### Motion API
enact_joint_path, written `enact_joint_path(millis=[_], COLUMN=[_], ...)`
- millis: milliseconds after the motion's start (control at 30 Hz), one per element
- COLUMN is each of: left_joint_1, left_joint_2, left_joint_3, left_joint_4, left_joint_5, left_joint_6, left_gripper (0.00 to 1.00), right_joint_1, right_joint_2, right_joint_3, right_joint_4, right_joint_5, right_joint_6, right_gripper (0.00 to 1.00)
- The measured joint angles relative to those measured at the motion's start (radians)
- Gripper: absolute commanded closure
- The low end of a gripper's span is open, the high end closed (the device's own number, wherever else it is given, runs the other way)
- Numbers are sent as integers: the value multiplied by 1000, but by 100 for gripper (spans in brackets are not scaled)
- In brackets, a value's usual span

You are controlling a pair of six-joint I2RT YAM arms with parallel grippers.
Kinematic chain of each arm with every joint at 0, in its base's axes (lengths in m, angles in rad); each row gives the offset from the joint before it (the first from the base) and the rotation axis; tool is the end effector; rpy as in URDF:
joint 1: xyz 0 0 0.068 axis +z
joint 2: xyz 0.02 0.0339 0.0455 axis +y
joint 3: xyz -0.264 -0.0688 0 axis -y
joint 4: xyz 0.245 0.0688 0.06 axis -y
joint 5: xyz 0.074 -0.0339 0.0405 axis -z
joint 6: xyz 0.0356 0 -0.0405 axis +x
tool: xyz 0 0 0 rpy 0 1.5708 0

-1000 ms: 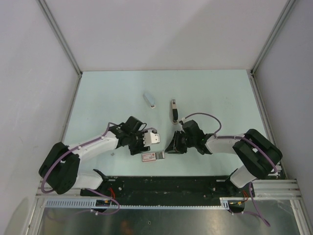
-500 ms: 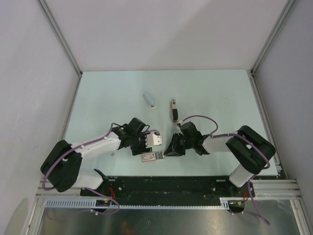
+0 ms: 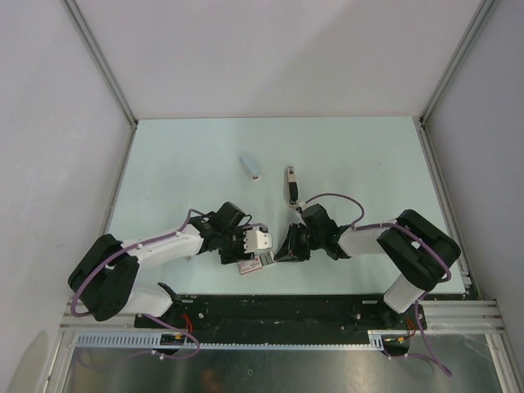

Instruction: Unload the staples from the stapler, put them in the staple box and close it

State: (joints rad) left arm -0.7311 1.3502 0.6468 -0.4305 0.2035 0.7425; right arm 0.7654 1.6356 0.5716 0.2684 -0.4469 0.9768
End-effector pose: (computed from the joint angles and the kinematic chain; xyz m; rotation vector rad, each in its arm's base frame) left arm 0.1694 -0.1616 0.1598 1.8537 1.9524 -0.2714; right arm 0.1932 0.2070 0.1161 0.0358 2.7110 1.2382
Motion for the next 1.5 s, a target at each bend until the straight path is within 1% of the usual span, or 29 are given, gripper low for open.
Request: enact_joint_path(millis=[233,500,1267,1400,1500], left_joint_1=[-4,-6,-13,21,68], left_joint_2=[-9,-71,-65,-89,-107], left_joint_3=[-9,-59,-55,-65,-66], left_joint_4=[10,27,26,4,-48], left_joint_5=[-11,-19,-27,-41,-45], left_joint_6=[17,72,90,136,185], left_gripper=[38,37,36,35,33], right_joint_1=[3,12,52,52,52], right_joint_2=[4,18,31,31,31], right_joint_3=[1,16,46,46,46], right_joint_4=[1,-3,-25,-26,-27], right_joint_5=[0,-6,-6,-5,-5], right_joint_6=[0,-2,-5,-5,-5], right_gripper=[83,84,85,84,84])
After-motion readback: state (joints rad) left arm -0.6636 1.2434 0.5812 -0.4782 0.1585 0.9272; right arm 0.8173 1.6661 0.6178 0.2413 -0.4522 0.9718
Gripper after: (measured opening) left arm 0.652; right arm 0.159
